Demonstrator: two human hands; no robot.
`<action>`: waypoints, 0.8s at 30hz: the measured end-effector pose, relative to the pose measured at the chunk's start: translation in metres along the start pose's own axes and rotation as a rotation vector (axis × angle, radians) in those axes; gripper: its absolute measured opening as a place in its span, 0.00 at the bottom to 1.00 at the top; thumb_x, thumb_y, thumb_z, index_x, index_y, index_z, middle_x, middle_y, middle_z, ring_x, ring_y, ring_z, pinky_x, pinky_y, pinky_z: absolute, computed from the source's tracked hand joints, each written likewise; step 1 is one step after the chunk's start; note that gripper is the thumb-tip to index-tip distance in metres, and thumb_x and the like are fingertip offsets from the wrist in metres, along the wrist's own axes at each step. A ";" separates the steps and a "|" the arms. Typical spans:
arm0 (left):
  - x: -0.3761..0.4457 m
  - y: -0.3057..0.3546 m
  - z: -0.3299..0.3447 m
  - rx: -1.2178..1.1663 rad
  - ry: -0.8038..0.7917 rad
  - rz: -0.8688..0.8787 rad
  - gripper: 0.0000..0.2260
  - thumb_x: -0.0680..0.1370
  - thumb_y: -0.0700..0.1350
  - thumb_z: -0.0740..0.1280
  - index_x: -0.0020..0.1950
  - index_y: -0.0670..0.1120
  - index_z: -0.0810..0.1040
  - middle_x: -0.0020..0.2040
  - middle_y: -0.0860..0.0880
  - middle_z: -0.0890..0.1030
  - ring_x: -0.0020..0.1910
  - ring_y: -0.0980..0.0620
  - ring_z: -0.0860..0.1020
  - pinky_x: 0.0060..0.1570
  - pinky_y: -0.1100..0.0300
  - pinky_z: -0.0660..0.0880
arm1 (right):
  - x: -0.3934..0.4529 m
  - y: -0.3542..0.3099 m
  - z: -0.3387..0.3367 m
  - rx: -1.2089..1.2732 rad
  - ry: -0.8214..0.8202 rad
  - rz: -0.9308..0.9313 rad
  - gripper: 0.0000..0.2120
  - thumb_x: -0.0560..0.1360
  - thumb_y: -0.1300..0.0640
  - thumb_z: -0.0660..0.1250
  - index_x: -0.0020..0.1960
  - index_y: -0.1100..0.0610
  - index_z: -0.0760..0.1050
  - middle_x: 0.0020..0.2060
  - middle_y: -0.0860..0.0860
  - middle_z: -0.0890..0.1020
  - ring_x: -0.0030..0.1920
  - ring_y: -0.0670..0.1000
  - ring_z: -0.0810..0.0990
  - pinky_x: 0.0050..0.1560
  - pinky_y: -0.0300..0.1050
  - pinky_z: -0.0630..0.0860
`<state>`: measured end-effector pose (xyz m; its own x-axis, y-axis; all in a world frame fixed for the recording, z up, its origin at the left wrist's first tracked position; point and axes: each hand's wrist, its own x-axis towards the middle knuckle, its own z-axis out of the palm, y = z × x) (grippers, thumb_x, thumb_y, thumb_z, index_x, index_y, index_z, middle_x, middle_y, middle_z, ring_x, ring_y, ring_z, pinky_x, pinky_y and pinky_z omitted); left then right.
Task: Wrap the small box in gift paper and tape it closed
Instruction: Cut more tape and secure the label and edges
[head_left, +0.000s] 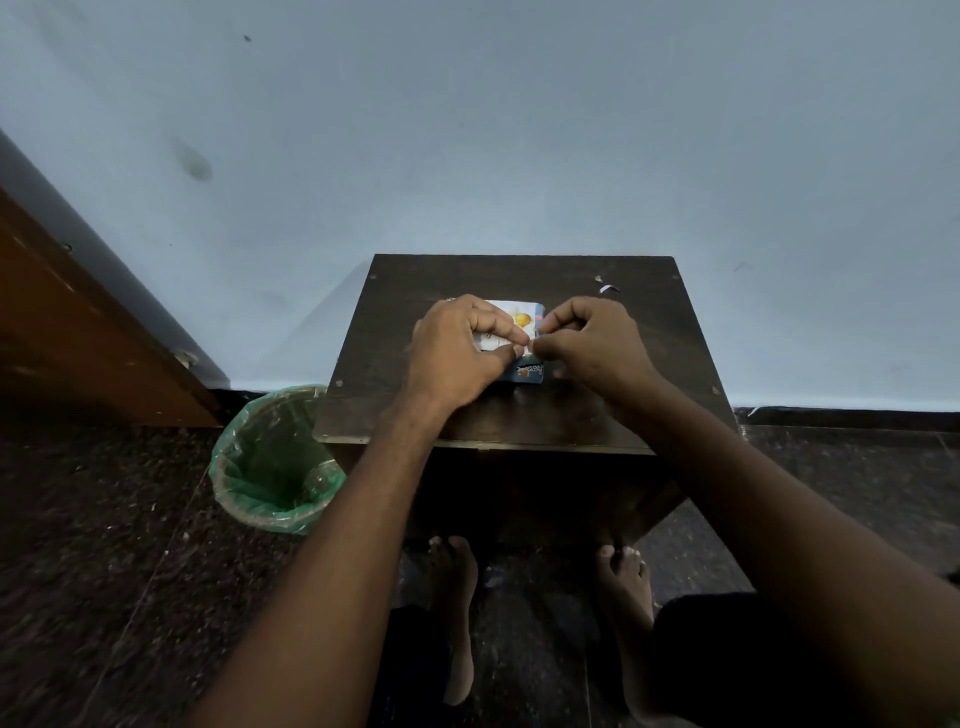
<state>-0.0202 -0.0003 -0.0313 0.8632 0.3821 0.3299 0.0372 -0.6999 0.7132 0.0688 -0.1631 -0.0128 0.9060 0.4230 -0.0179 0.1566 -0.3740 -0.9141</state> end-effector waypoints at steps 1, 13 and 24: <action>0.000 0.000 0.000 0.001 -0.005 -0.001 0.06 0.71 0.50 0.79 0.45 0.60 0.89 0.50 0.60 0.85 0.55 0.55 0.81 0.62 0.47 0.77 | -0.001 0.000 0.002 0.085 -0.011 0.070 0.04 0.68 0.65 0.75 0.42 0.60 0.81 0.35 0.53 0.84 0.36 0.50 0.82 0.35 0.47 0.83; 0.001 -0.001 -0.005 -0.031 -0.035 -0.044 0.07 0.70 0.51 0.80 0.47 0.58 0.90 0.51 0.58 0.86 0.55 0.54 0.83 0.59 0.48 0.80 | -0.001 0.007 -0.007 -0.268 -0.093 -0.208 0.12 0.69 0.56 0.83 0.43 0.55 0.80 0.36 0.51 0.86 0.34 0.46 0.83 0.41 0.42 0.79; -0.001 0.002 -0.010 -0.007 -0.045 -0.061 0.17 0.71 0.47 0.83 0.58 0.56 0.88 0.56 0.58 0.84 0.58 0.55 0.81 0.61 0.49 0.79 | -0.002 0.013 0.000 -0.396 -0.106 -0.355 0.17 0.67 0.55 0.82 0.47 0.53 0.74 0.33 0.47 0.81 0.33 0.44 0.77 0.40 0.47 0.76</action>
<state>-0.0258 0.0042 -0.0234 0.8813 0.3961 0.2576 0.0870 -0.6718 0.7356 0.0690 -0.1681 -0.0244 0.7288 0.6533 0.2050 0.6008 -0.4665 -0.6492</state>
